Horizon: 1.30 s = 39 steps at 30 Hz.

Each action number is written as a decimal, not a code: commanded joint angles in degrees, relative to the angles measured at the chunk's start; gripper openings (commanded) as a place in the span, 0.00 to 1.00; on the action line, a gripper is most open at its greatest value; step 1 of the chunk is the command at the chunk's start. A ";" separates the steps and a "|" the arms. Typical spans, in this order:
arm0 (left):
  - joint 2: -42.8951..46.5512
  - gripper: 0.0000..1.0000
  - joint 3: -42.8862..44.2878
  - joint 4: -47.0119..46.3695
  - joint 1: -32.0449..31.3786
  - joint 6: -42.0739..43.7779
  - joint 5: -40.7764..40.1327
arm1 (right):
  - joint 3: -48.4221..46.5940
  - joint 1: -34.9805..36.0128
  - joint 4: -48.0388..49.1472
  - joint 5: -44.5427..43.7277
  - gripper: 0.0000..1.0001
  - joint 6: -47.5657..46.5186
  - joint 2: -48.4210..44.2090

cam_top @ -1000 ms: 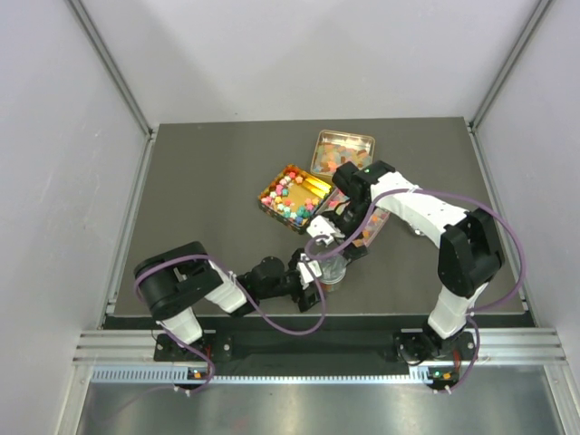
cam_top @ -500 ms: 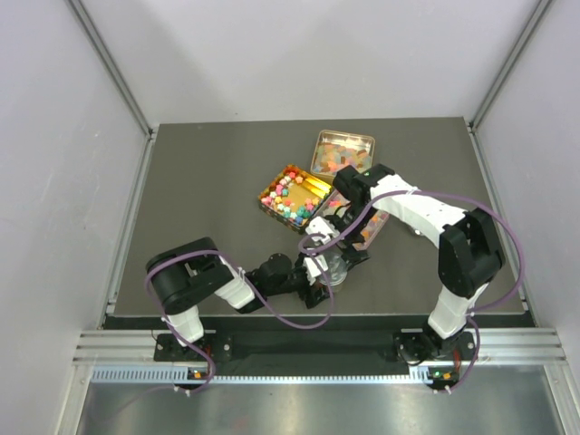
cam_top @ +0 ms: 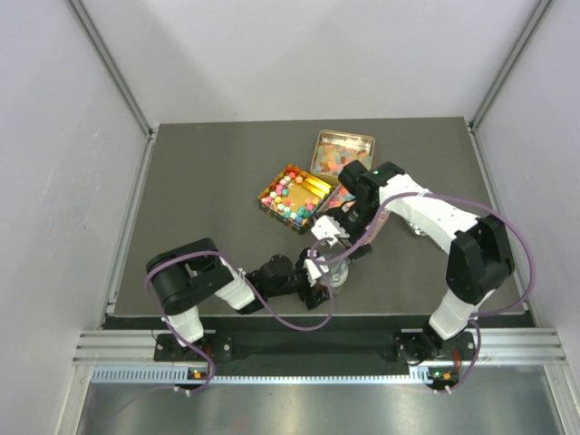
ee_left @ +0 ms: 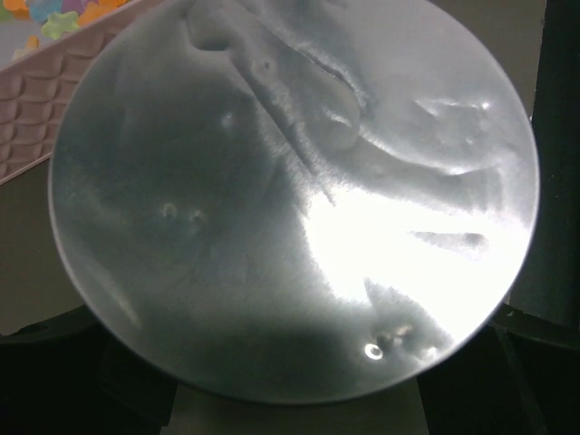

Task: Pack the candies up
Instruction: Screw the bottle lid onto the packing bottle.

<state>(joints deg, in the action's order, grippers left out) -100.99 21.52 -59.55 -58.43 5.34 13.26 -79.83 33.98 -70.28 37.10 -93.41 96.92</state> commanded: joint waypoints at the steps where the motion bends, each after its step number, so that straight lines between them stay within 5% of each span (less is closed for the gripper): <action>1: 0.79 0.57 -0.16 2.07 -0.72 1.95 0.72 | 2.22 0.82 0.05 1.22 1.00 -8.10 -5.25; 39: -0.88 0.55 2.04 6.20 -1.86 1.95 -1.39 | 3.46 5.05 -7.85 0.25 1.00 -20.59 -3.23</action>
<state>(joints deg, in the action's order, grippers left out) -101.01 22.83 -57.69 -59.99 6.04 12.95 -75.00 37.74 -74.32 34.94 -112.75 95.02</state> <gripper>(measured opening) 0.897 0.996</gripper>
